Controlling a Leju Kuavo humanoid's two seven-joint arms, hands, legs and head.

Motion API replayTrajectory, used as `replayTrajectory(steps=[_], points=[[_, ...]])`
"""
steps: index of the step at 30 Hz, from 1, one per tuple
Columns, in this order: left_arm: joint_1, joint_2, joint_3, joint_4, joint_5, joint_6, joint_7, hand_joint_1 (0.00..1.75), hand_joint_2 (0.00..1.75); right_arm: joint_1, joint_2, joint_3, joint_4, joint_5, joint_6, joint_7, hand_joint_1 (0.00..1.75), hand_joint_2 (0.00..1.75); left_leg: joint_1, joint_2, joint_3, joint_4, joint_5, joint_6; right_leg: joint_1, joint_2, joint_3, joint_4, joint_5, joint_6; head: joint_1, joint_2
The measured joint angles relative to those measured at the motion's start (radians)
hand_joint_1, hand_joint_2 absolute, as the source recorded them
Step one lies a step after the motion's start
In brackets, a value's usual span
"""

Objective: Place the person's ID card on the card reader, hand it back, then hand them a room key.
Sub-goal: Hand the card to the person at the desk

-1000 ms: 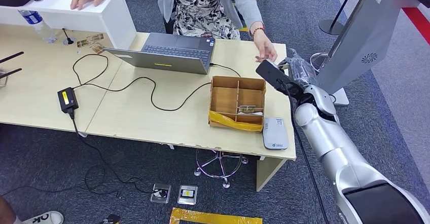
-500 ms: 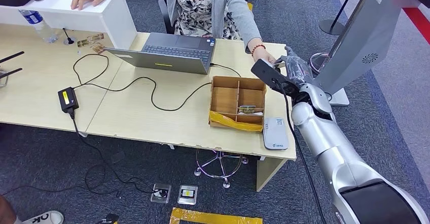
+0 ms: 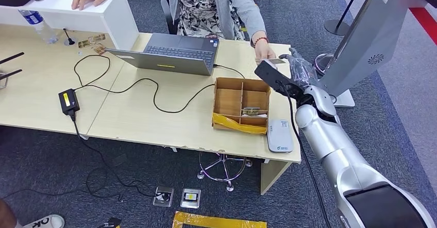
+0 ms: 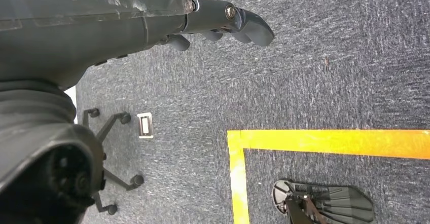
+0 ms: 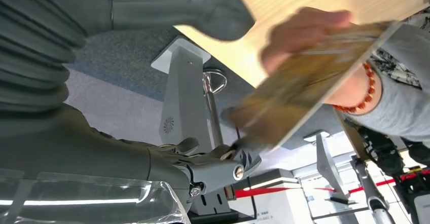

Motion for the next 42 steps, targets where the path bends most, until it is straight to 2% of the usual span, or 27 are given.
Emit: replayTrajectory(steps=[11, 15, 20, 24, 30, 42], points=[[0.000, 0.000, 0.000, 0.000, 0.009, -0.001, 0.002, 0.00, 0.00, 0.000, 0.000, -0.002, 0.004, -0.004, 0.005, -0.020, 0.00, 0.00, 0.000, 0.000, 0.000, 0.000, 0.000, 0.000, 0.000, 0.000, 0.000, 0.000, 0.000, 0.000, 0.000, 0.000], [0.002, 0.000, 0.000, 0.000, 0.016, 0.000, 0.001, 0.00, 0.00, 0.003, -0.003, -0.003, 0.000, -0.003, -0.004, -0.013, 0.00, 1.75, 0.000, 0.000, 0.000, 0.000, 0.000, 0.000, 0.000, 0.000, 0.000, 0.000, 0.000, 0.000, 0.000, 0.000], [0.008, 0.000, 0.000, 0.000, 0.023, 0.001, 0.002, 0.00, 0.00, 0.052, -0.023, -0.003, -0.062, -0.001, -0.001, 0.025, 0.00, 1.75, 0.000, 0.000, 0.000, 0.000, 0.000, 0.000, 0.000, 0.000, 0.000, 0.000, 0.000, 0.000, 0.000, 0.000], [0.009, -0.001, 0.000, 0.000, 0.030, 0.001, 0.007, 0.00, 0.00, 0.117, -0.046, -0.003, -0.156, 0.002, 0.007, 0.075, 0.00, 1.75, 0.000, 0.000, 0.001, 0.000, 0.000, 0.000, 0.000, 0.000, 0.000, 0.000, 0.000, 0.000, 0.000, 0.000], [0.010, -0.002, 0.000, 0.000, 0.035, 0.009, 0.007, 0.00, 0.00, 0.229, -0.082, 0.000, -0.331, 0.074, 0.004, 0.169, 0.00, 1.75, 0.000, 0.000, 0.001, 0.000, 0.000, 0.000, 0.000, 0.000, 0.000, 0.000, 0.000, 0.000, 0.000, 0.000], [0.011, -0.004, 0.000, 0.000, 0.034, 0.019, 0.000, 0.00, 0.00, 0.351, -0.130, 0.039, -0.593, 0.068, 0.057, 0.211, 0.00, 1.75, 0.000, 0.001, 0.001, 0.000, 0.000, -0.001, 0.000, 0.001, 0.000, 0.000, 0.000, 0.000, 0.000, 0.000]])
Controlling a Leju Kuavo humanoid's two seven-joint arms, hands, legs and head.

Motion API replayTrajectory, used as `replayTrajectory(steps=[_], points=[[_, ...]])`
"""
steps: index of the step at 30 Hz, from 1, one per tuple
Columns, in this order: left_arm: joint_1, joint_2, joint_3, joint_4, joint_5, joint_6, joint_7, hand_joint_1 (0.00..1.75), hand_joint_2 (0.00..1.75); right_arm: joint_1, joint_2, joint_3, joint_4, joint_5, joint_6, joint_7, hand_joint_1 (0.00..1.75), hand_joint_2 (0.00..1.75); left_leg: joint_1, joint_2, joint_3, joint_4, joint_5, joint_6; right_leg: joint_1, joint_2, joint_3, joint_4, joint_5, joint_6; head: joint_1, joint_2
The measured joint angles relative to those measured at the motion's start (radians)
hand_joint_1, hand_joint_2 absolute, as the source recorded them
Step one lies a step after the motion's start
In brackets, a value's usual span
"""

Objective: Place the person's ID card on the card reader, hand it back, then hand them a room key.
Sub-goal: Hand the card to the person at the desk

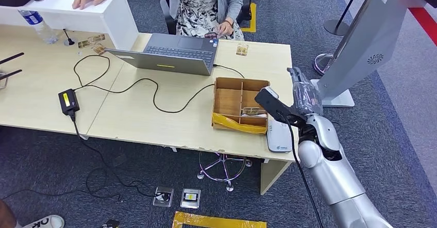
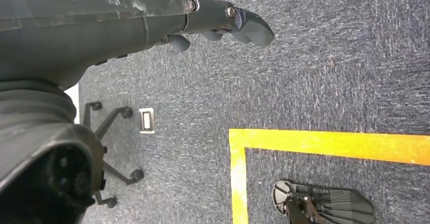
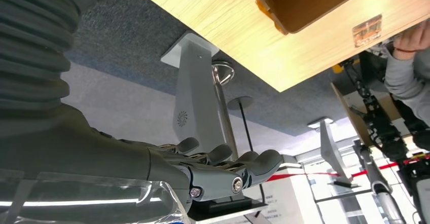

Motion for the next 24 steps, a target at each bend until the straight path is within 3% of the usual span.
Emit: replayTrajectory(steps=[11, 17, 24], points=[[-0.001, -0.006, 0.000, 0.000, -0.001, 0.002, 0.000, 0.00, 0.00, 0.052, -0.008, 0.063, -0.074, -0.025, 0.004, 0.037, 0.00, 1.75, 0.000, 0.000, 0.000, 0.000, 0.000, 0.000, 0.000, 0.000, 0.000, 0.000, 0.000, 0.000, 0.000, 0.000], [-0.002, -0.010, 0.000, 0.000, -0.013, 0.002, 0.000, 0.00, 0.00, 0.057, -0.008, 0.089, -0.033, -0.010, -0.061, 0.035, 0.00, 1.75, 0.000, 0.000, 0.000, 0.000, 0.000, 0.000, 0.000, 0.000, 0.000, 0.000, 0.000, 0.000, 0.000, 0.000], [-0.006, -0.012, 0.000, 0.000, -0.019, 0.002, -0.001, 0.00, 0.00, 0.057, -0.007, 0.102, 0.010, -0.002, -0.074, 0.034, 0.00, 1.75, 0.000, 0.000, 0.000, 0.000, 0.000, 0.000, 0.000, 0.000, 0.000, 0.000, 0.000, 0.000, 0.000, 0.000]])
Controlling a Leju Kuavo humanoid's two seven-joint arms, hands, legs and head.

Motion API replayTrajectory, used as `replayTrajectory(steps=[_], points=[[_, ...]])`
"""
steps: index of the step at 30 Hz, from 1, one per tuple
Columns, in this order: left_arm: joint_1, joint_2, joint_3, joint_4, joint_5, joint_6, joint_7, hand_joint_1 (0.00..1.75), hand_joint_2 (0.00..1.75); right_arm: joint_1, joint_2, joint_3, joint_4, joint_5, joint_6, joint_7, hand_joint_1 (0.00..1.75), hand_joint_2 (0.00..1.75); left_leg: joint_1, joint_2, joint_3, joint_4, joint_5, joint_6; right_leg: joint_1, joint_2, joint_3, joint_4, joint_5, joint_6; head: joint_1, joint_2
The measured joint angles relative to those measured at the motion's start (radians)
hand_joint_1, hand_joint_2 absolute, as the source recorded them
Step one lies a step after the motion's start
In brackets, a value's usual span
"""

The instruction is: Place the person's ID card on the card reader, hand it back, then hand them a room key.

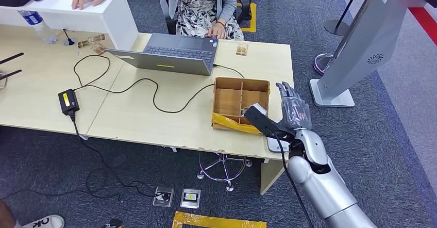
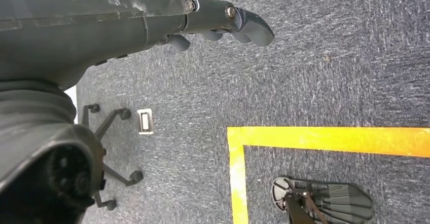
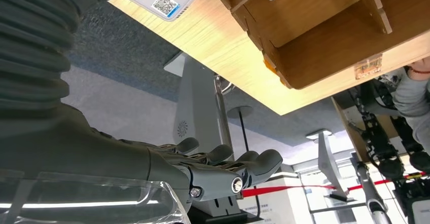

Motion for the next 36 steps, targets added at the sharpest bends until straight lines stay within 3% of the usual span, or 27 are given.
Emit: replayTrajectory(steps=[11, 36], points=[[-0.002, -0.002, 0.000, 0.000, -0.010, 0.000, 0.000, 0.00, 0.00, -0.001, 0.013, 0.008, 0.042, 0.028, -0.008, 0.010, 0.00, 1.75, 0.000, 0.000, 0.000, 0.000, 0.000, 0.000, 0.000, 0.000, 0.000, 0.000, 0.000, 0.000, 0.000, 0.000], [-0.003, -0.009, -0.004, 0.000, -0.034, -0.003, 0.000, 0.00, 0.00, -0.048, 0.162, 0.015, 0.218, 0.135, -0.031, 0.030, 0.00, 1.75, 0.000, 0.000, 0.000, 0.000, 0.000, 0.000, 0.000, 0.000, 0.000, 0.000, 0.000, 0.000, 0.000, 0.000]])
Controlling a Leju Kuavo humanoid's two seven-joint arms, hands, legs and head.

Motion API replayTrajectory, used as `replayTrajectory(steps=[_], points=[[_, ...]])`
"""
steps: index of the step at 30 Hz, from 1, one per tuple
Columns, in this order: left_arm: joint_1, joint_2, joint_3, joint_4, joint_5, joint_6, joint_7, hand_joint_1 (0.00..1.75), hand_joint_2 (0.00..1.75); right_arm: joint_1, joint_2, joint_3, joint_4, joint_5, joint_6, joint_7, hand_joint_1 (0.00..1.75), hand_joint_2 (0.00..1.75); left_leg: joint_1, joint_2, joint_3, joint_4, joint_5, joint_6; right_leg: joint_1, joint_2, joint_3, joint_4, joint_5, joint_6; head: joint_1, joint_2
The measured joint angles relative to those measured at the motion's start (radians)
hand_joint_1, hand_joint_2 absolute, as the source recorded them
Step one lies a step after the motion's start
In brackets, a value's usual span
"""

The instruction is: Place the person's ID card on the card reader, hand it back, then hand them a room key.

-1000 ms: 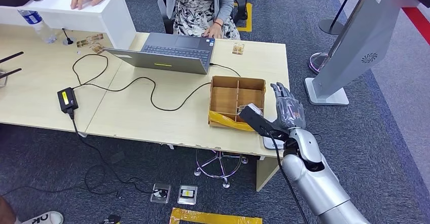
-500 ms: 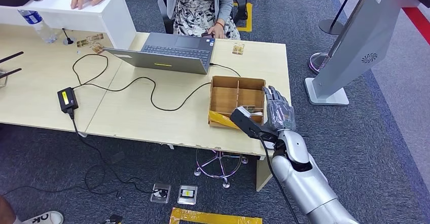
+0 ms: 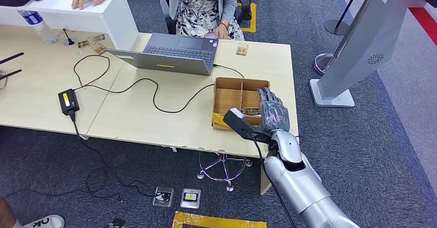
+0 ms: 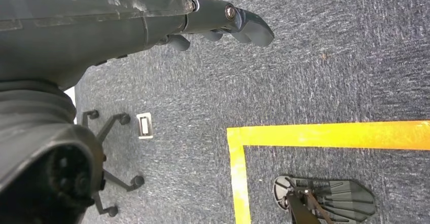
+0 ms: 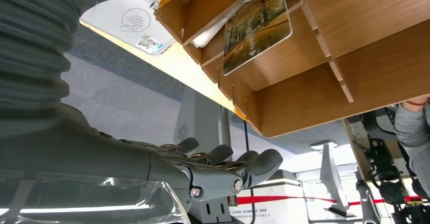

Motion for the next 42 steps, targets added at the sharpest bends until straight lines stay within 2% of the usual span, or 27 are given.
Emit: replayTrajectory(steps=[31, 42], points=[[-0.034, -0.003, -0.029, 0.000, -0.019, -0.016, 0.008, 0.00, 0.00, -0.052, 0.071, 0.001, 0.151, 0.072, -0.018, -0.012, 0.00, 1.75, 0.000, 0.000, 0.000, 0.000, 0.000, 0.000, 0.000, 0.000, 0.000, 0.000, 0.000, 0.000, 0.000, 0.000], [-0.035, -0.006, -0.029, 0.000, -0.014, -0.016, 0.009, 0.00, 0.00, -0.057, 0.077, 0.000, 0.194, 0.088, -0.021, -0.016, 0.00, 1.75, 0.000, 0.000, 0.000, 0.000, 0.000, 0.000, 0.000, 0.000, 0.000, 0.000, 0.000, 0.000, 0.000, 0.000]])
